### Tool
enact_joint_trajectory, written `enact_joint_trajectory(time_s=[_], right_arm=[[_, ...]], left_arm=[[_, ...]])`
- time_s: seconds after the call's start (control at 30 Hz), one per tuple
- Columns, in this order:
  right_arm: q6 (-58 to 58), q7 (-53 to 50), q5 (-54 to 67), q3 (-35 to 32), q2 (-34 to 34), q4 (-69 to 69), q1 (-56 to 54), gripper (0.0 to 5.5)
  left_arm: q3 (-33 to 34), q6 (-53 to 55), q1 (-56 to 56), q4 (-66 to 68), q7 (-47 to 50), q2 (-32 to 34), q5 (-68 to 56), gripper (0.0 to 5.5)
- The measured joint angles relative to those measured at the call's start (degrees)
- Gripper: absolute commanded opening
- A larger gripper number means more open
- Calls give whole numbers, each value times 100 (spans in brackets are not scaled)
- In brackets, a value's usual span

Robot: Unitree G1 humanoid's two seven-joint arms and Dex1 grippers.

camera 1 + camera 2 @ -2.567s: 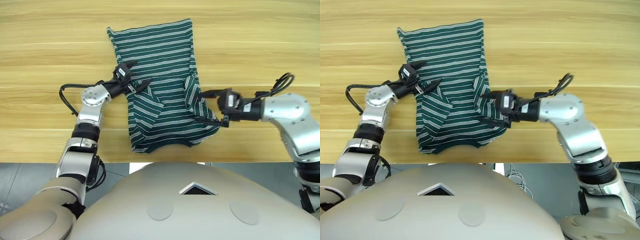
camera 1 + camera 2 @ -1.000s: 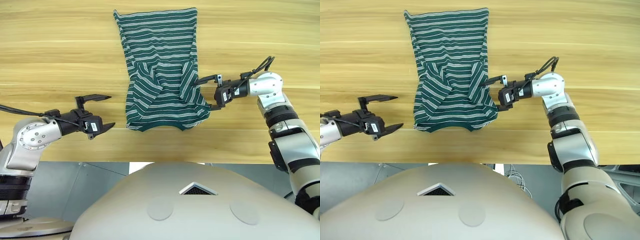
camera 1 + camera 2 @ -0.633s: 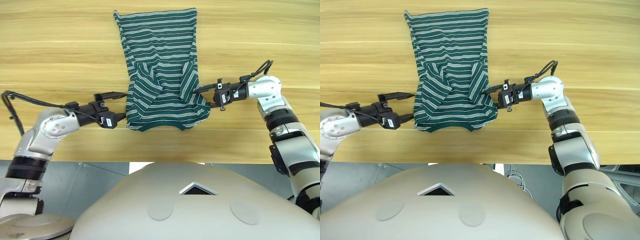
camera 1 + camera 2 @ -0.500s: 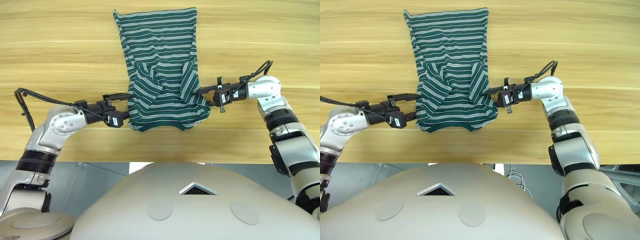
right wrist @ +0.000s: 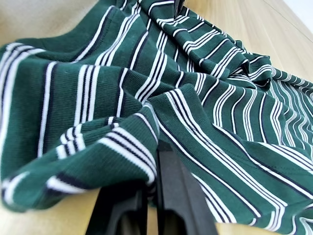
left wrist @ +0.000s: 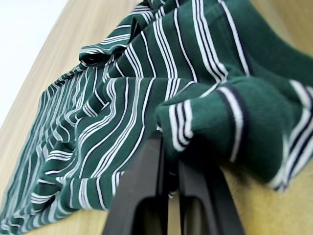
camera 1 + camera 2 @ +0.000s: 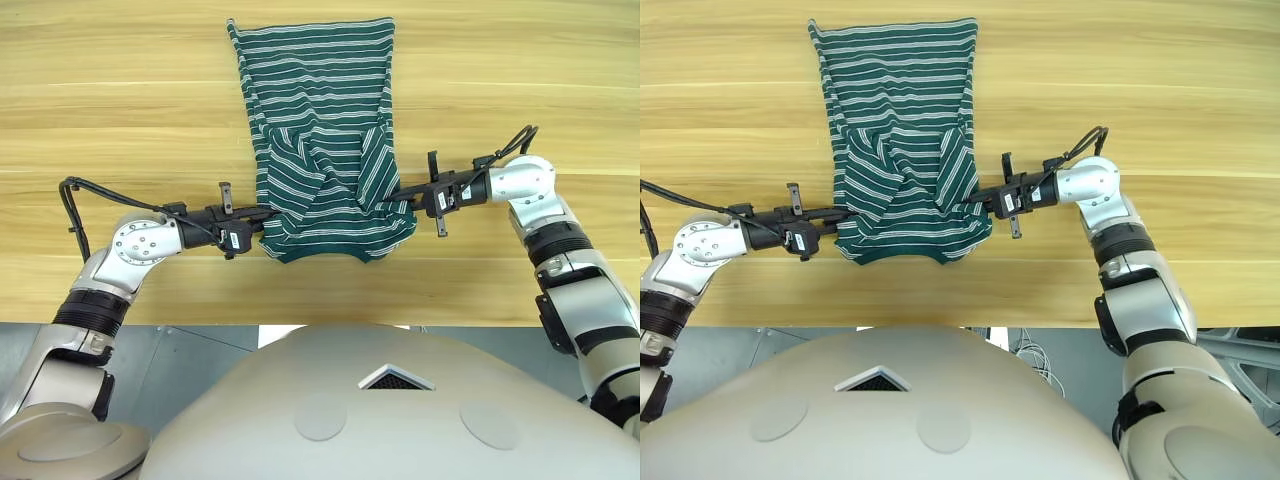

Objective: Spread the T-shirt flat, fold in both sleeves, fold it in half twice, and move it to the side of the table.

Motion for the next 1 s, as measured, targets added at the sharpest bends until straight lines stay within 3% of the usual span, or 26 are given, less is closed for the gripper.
enact_joint_trajectory(time_s=[0.2,0.3,0.4,0.5,0.67,0.83,1.0], right_arm=[[298,310,445,-70,-84,-329,115,4],[783,731,1176,-312,-536,-1196,502,4],[1311,1009,1846,-760,-1434,-2373,1169,4],[1671,1072,2011,-971,-2041,-3517,1926,4],[2354,1225,2129,-920,-2255,-4422,2092,3],[3435,1751,2822,-470,-1893,-2711,-48,3],[3930,1714,2350,-98,-917,699,-2355,3]], left_arm=[[-2,-20,138,118,-291,-114,-757,0],[107,207,611,-366,-618,-53,-1592,0],[585,399,1449,-1313,-734,427,-2379,0],[987,558,2279,-2093,-687,643,-2472,0],[1012,1204,2100,-2789,-697,479,-2449,0],[763,2566,171,-1752,-1404,-99,-2951,0],[926,3930,-2174,743,-2016,-683,-3187,0]])
